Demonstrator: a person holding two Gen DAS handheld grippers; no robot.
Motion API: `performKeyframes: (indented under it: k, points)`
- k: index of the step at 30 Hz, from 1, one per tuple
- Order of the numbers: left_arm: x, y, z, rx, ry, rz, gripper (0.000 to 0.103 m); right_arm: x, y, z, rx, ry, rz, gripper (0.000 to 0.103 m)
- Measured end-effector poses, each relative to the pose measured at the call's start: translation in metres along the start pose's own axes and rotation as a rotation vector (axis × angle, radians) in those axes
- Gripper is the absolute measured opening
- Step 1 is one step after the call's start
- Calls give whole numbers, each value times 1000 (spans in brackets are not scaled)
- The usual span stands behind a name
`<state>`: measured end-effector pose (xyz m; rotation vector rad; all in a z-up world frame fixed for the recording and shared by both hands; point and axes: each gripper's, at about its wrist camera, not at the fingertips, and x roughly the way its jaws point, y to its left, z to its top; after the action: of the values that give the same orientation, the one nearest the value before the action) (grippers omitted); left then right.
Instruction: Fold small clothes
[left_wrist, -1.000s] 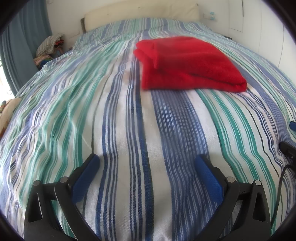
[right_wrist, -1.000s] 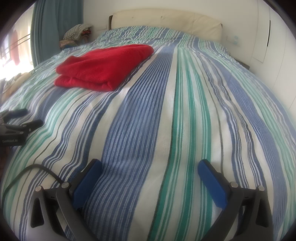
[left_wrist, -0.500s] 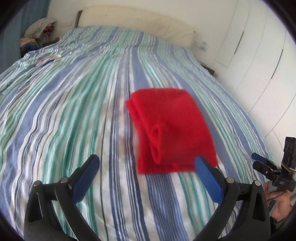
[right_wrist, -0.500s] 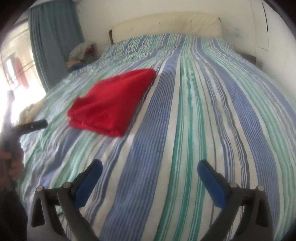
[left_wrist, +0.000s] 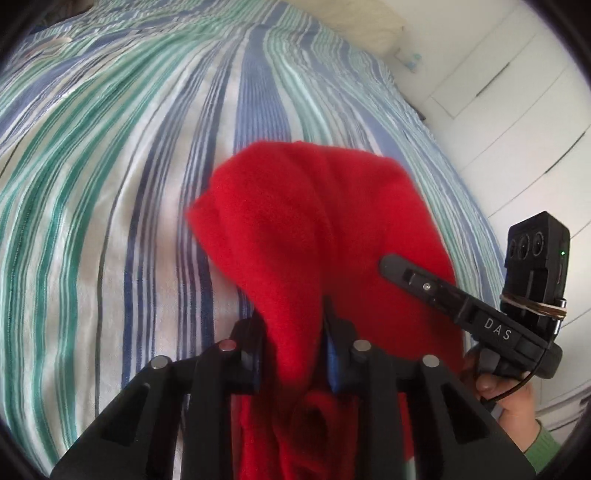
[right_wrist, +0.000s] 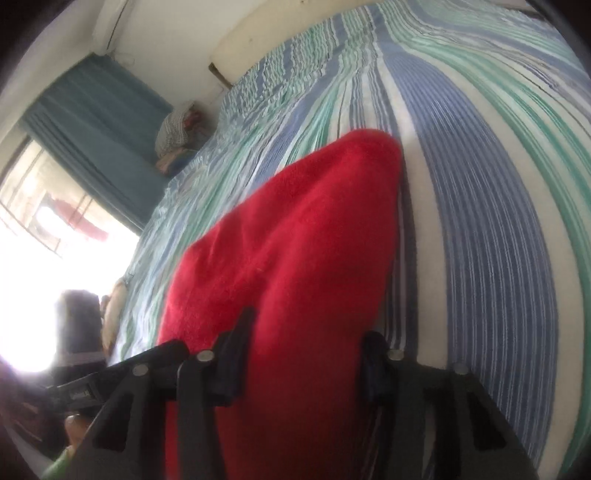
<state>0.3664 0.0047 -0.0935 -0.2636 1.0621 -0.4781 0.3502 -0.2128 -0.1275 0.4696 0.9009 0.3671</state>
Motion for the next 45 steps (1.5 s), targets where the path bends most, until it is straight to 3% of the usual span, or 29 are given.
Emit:
performKeyframes:
  k: [2,4,7,10,11,13,14,15,16,17,18,19,22,23,27,30,32,35,38,42,45]
  points:
    - [-15,-11,0,23,-34,3,21,-7,22,-1,-95,-29,-96,32]
    - [-45,-24,2,47,-92,-17,20,-28,45,-1,-194,-76,-131,31]
    - [-99,-46,5,92,-193,-57,20,-74,82,1,-328,-163,-132,30]
    - [-141,-65,15,123,-253,-89,21,-122,112,11,-382,-247,-95,30]
    - [-144,-71,21,124,-258,-90,24,-133,120,18,-388,-263,-87,30]
    - [-134,-72,28,117,-221,-66,45,-139,131,36,-369,-270,-71,31]
    - [-122,-70,28,115,-192,-33,75,-141,128,41,-352,-269,-72,36]
    - [-112,-63,21,110,-183,27,89,-138,123,45,-331,-254,-75,48]
    - [-104,-53,13,108,-183,103,87,-132,115,48,-313,-227,-96,60]
    - [-99,-47,1,112,-171,184,86,-123,106,48,-299,-197,-137,86]
    - [-97,-39,-12,121,-159,254,86,-121,96,41,-289,-178,-187,92]
    - [-100,-37,-28,141,-158,300,86,-120,86,35,-286,-164,-239,92]
    - [-126,-49,-78,238,-208,369,89,-138,66,-5,-302,-126,-347,94]
    - [-135,-58,-92,266,-225,395,95,-147,62,-21,-318,-116,-373,96]
    - [-180,-102,-136,324,-315,490,100,-183,68,-78,-367,-87,-436,96]
    - [-209,-121,-154,285,-334,520,103,-219,87,-103,-375,-86,-446,97]
    - [-226,-126,-172,234,-339,536,103,-247,105,-117,-357,-100,-406,103]
    - [-238,-122,-188,164,-251,528,103,-284,130,-147,-344,-121,-362,103]
    - [-247,-123,-214,136,-219,527,103,-303,145,-182,-335,-96,-348,103]
    - [-249,-135,-240,154,-178,539,103,-320,152,-215,-311,-93,-423,103]
    - [-250,-145,-251,175,-182,539,103,-333,159,-225,-308,-110,-433,103]
